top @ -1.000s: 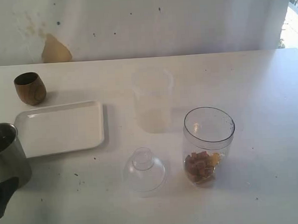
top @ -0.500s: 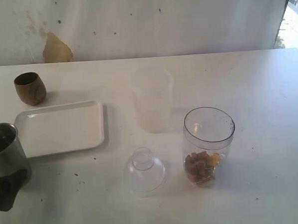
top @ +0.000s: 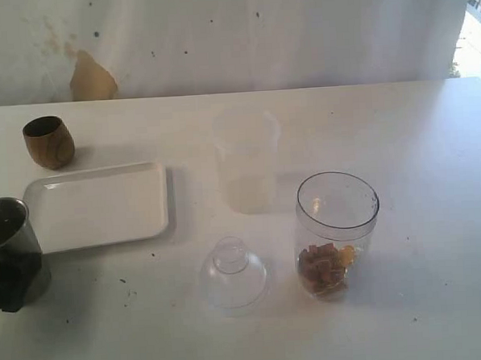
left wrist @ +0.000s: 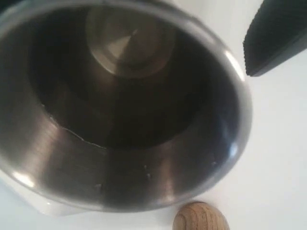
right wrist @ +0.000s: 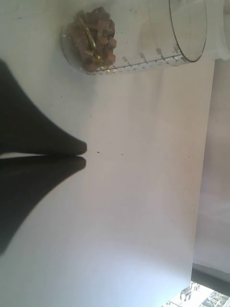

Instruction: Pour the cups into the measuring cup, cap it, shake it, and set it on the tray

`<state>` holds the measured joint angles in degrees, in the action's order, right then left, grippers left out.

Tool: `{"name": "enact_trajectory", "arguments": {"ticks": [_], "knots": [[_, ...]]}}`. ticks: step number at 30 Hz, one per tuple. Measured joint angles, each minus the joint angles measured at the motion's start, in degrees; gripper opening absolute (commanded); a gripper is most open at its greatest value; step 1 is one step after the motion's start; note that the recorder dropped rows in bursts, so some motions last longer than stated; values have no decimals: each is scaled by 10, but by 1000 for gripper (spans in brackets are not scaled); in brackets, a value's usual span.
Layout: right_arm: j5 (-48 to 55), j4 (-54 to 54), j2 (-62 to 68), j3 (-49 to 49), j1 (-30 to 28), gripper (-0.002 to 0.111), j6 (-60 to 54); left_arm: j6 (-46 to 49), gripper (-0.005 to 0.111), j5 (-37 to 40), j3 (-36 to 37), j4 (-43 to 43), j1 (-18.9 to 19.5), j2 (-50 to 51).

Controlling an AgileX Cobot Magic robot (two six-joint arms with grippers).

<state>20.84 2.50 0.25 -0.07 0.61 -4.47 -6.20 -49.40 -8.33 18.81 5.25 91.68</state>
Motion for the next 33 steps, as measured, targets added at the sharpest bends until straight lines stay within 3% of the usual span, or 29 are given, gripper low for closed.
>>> {"name": "enact_trajectory", "arguments": {"ticks": [33], "knots": [[0,0,0,0,0,0,0,1,105,-13,-3,-1,0,11]]}}
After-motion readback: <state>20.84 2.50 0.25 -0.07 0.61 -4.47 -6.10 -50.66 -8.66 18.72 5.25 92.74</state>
